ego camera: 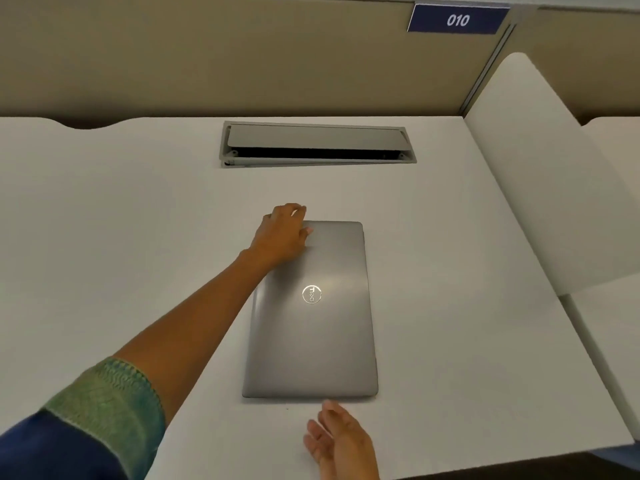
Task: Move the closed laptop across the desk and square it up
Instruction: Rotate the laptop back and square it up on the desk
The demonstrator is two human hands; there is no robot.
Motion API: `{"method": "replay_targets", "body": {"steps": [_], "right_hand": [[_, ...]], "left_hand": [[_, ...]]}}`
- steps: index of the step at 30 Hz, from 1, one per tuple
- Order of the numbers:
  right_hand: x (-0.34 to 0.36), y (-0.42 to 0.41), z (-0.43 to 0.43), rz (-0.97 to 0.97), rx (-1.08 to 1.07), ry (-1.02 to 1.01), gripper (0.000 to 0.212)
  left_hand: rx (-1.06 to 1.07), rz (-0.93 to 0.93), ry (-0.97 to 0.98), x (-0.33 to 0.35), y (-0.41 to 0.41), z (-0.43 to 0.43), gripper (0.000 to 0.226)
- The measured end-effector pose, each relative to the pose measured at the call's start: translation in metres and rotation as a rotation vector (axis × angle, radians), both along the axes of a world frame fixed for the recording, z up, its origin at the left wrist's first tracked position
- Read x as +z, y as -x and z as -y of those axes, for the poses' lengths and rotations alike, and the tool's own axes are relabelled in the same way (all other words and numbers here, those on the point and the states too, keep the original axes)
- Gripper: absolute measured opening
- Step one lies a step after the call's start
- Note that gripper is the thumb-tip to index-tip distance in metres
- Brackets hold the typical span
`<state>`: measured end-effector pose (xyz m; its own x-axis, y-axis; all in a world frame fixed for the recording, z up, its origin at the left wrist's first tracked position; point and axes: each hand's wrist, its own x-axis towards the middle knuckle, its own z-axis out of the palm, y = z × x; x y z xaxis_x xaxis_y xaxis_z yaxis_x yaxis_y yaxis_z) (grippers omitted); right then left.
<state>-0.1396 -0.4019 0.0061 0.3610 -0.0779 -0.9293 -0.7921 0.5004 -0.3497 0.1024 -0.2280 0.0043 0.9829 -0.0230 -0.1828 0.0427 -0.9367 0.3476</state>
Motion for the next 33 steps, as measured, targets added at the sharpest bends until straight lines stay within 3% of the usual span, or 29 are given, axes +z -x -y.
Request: {"method": "replay_targets", "body": {"steps": [3,10,16,25,29,33], "right_hand": [[-0.009,0.005,-0.014,-0.052,-0.020,-0.079,0.035],[-0.019,-0.020,-0.031,-0.004,-0.123,0.032,0.052],[-0.020,-0.022,-0.026,0.033,-0.113,0.078,0.044],[-0.033,-0.027,0.010,0.141,-0.085,0.130,0.044],[-0.018,-0.045,0.046,0.278,0.103,0.246,0.033],[-0.010,-0.083,0.074,0.335,0.372,0.387,0.041]], "left_hand": [[-0.077,-0.096,-0.042,-0.009,-0.027,0.004,0.056],[-0.154,-0.171,-0.080,-0.020,-0.045,0.011,0.050],[-0.093,-0.157,-0.029,-0.022,-0.045,0.008,0.044],[0.234,-0.117,0.098,-0.025,-0.008,-0.017,0.041],[0.430,-0.125,0.175,-0.019,0.033,-0.033,0.034],[0.610,-0.149,0.246,-0.015,0.079,-0.049,0.028]]}}
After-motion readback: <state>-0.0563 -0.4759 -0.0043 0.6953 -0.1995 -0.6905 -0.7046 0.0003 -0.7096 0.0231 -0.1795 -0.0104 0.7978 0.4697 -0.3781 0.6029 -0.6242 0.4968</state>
